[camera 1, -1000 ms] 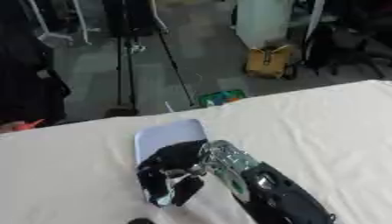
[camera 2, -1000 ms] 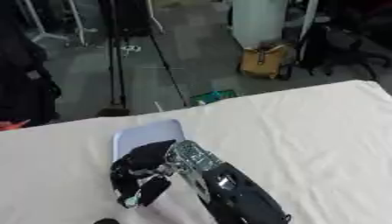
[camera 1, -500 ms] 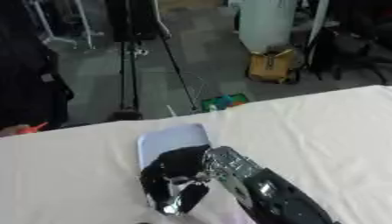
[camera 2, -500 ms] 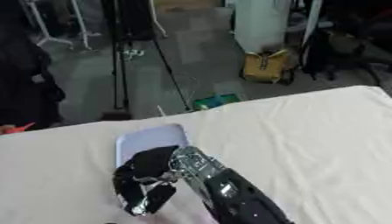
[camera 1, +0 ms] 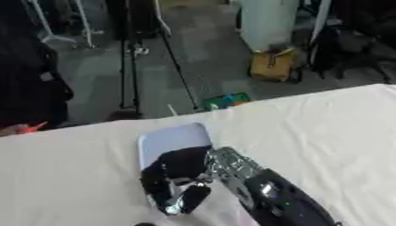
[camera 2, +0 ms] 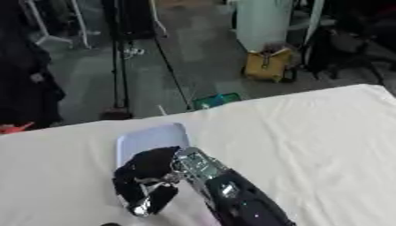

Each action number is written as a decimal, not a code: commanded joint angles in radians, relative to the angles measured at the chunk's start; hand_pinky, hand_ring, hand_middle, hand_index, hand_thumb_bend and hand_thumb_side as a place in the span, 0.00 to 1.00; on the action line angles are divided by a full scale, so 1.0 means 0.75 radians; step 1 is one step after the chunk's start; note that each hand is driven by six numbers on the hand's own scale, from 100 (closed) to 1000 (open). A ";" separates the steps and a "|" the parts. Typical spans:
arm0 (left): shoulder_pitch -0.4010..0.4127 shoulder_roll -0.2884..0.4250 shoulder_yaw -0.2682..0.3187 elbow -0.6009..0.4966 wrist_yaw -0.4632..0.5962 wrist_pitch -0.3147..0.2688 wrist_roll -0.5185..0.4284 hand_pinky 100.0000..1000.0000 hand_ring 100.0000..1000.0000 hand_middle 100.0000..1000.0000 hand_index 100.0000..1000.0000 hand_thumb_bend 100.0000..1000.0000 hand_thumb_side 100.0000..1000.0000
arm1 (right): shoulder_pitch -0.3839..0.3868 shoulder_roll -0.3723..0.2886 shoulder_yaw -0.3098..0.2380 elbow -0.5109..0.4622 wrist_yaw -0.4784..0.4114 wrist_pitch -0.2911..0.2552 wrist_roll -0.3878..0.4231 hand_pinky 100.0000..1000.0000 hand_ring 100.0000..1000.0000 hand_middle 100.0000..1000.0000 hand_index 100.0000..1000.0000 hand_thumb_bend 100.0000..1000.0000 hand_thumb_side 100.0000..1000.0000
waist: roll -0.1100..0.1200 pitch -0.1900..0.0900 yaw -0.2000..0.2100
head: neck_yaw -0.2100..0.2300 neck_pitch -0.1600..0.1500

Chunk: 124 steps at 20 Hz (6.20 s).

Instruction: Pick up objects on the table and place them in the box.

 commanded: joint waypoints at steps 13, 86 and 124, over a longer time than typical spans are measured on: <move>-0.006 0.019 0.009 -0.019 0.005 0.003 -0.008 1.00 1.00 1.00 0.89 0.00 1.00 | -0.002 -0.022 0.016 -0.029 0.003 -0.297 0.302 1.00 1.00 1.00 1.00 0.12 0.91 | -0.002 -0.032 -0.013 | 0.024 0.007; -0.023 0.020 0.009 -0.019 0.015 -0.003 -0.010 1.00 1.00 1.00 0.89 0.00 1.00 | -0.056 0.081 -0.064 0.125 0.162 -0.297 0.301 1.00 0.98 0.99 1.00 0.15 0.61 | -0.002 -0.019 0.018 | -0.006 -0.026; -0.031 0.018 0.010 -0.019 0.021 -0.011 -0.008 1.00 1.00 1.00 0.89 0.00 1.00 | -0.054 0.076 -0.076 0.197 0.365 -0.297 0.124 0.85 0.82 0.86 0.71 0.03 0.05 | -0.001 -0.017 0.017 | 0.000 -0.049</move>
